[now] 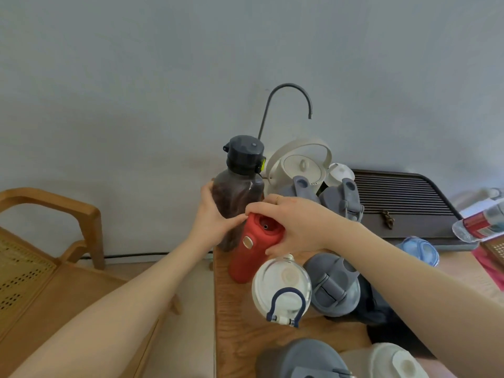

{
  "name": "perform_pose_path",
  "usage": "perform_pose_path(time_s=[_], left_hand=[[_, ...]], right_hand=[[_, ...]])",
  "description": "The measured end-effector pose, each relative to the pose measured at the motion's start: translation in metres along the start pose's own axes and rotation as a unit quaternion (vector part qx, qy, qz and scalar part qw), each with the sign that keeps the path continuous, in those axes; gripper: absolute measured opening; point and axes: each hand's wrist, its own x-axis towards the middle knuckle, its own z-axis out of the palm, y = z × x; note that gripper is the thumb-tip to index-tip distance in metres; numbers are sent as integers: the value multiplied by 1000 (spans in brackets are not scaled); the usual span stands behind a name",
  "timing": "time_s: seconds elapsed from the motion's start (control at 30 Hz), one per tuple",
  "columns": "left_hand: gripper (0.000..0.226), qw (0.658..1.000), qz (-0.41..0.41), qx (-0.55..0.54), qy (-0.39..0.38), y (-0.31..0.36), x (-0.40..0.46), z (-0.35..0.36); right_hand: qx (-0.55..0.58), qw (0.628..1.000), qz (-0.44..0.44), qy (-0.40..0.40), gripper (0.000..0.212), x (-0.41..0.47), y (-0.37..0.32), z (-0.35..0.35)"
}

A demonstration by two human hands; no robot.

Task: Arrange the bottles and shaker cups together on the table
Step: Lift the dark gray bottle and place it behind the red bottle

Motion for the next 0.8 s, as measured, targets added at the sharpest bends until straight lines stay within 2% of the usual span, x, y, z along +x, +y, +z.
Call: perform_pose_path(time_s=[0.17, 0.33, 0.53, 0.73, 0.8], left_hand=[[91, 997, -32, -27, -61, -21, 3, 19], [103, 978, -6, 73, -195, -23, 17, 0], [102, 985, 1, 79, -154, -22, 24, 9], [99, 961, -18, 64, -270, -14, 33, -2], [100, 957, -25, 71, -279, -11, 33, -5]], right_hand=[[20, 1000, -2, -18, 73, 1, 7, -3], [19, 999, -12, -23, 71, 0, 13, -6], [20, 999, -7, -28, 72, -1, 6, -4], [15, 999, 39, 26, 76, -1, -10, 4], [12, 998, 52, 23, 77, 0, -12, 5]])
